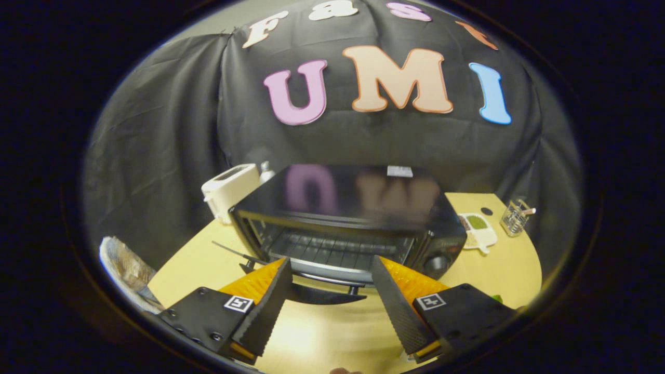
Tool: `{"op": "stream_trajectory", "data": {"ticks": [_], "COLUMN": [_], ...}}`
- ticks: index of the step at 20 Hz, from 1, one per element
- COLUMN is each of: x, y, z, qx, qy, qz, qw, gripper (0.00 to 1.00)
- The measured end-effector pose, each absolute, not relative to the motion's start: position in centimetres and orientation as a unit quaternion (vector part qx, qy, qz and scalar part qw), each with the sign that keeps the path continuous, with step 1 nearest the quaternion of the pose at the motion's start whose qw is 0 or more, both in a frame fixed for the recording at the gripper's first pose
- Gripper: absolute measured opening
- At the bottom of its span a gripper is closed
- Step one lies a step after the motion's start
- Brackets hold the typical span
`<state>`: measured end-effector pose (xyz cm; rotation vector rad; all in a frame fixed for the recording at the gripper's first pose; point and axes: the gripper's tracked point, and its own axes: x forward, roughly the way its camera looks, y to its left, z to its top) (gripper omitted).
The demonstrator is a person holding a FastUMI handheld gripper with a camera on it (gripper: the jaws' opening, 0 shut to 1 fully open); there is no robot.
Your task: Open the toaster oven, put the food inside, and close the toaster oven door.
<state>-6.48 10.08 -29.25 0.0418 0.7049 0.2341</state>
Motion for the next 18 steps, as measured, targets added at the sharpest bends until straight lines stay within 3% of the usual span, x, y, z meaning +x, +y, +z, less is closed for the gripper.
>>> {"op": "stream_trajectory", "data": {"ticks": [4, 14, 18], "x": [-12.4, -15.6, -14.2], "y": [10.3, 10.8, 9.0], "z": [-33.8, -39.9, -38.0], "qx": [0.028, 0.01, 0.027], "qy": [0.418, 0.47, 0.433], "qz": [0.154, 0.175, 0.164], "qw": [0.895, 0.865, 0.886], "gripper": [0.97, 1.0, 0.98]}}
